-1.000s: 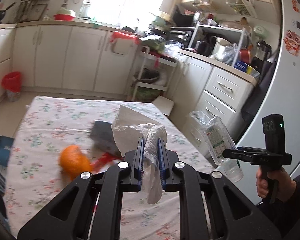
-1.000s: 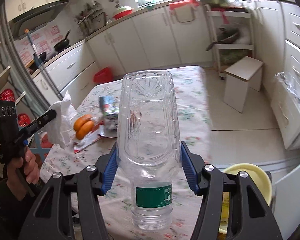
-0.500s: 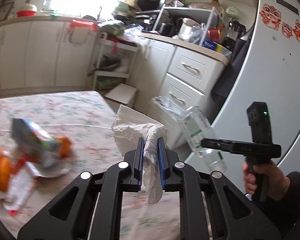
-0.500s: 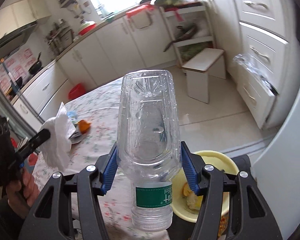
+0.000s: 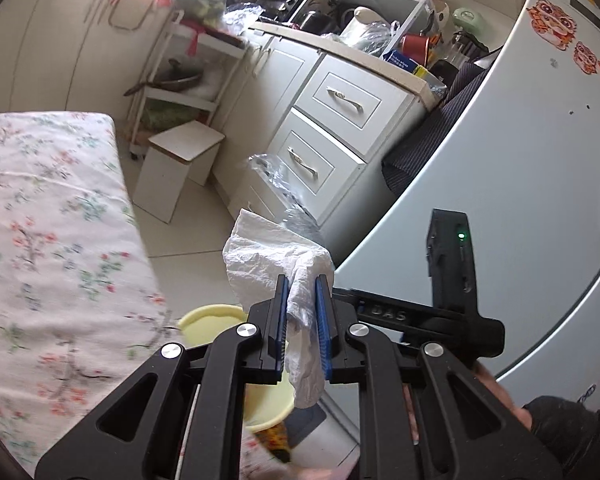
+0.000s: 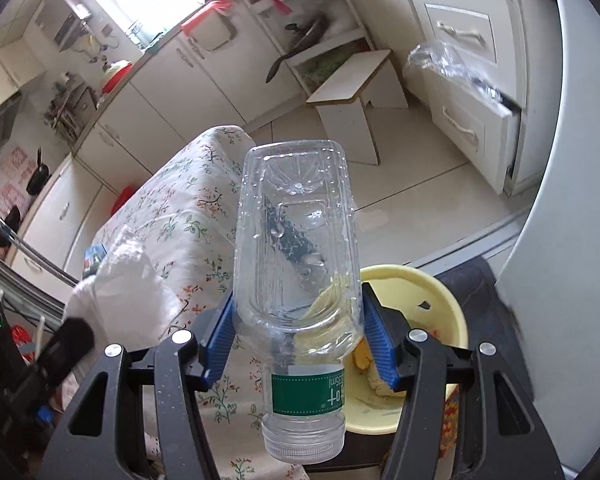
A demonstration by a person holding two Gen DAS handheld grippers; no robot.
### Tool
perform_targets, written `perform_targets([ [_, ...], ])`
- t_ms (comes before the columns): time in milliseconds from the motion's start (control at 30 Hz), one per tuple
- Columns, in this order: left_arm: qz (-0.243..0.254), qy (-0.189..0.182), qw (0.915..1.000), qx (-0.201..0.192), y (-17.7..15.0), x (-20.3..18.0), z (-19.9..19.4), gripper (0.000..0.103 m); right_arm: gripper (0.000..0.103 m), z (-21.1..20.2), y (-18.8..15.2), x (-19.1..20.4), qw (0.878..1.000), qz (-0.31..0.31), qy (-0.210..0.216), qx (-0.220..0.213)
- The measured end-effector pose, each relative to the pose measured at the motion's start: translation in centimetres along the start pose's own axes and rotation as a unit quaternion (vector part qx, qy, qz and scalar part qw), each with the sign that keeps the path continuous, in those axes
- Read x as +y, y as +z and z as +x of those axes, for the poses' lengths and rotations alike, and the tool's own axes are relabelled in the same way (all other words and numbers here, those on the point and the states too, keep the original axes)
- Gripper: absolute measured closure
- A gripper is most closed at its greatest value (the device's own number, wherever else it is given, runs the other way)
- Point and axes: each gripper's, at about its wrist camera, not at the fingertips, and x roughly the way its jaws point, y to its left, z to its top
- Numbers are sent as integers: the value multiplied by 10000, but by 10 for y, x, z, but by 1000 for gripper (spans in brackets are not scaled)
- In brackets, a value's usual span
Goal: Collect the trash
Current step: 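Open both tools over the yellow bucket to drop the bottle and tissue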
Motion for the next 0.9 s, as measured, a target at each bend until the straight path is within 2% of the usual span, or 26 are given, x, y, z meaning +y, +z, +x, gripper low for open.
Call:
perform_targets([
  [100,-26,54,9999,86,0,-4,13,91,45,3,1,0,9998,143,22,135],
  [200,-69,127,9998,165,-1,-5,25,91,42,-1,3,-5,9995,283,-63,79],
  [400,-156,407,9977,511,-6,-5,55,90,41,-30,15,-25,9960,794,16,-412],
  [433,-189,466,9965,664,-7,-5,64,87,41,-37,17,-27,9949,862,62,-520],
  [500,-232,508,9945,882,-10,-5,76,68,39,-47,21,-28,9929,953,181,-695],
  [533,-254,537,9932,1001,-11,-5,82,54,38,-51,24,-28,9923,962,221,-751],
  [567,-261,578,9925,1045,-12,-6,85,51,37,-55,25,-28,9919,958,263,-796],
  [700,-129,641,9926,1024,-11,-13,80,46,37,-60,28,-25,9907,1005,392,-833],
  [900,54,913,9929,754,-5,-5,38,42,37,-60,33,-12,9908,922,508,-856],
])
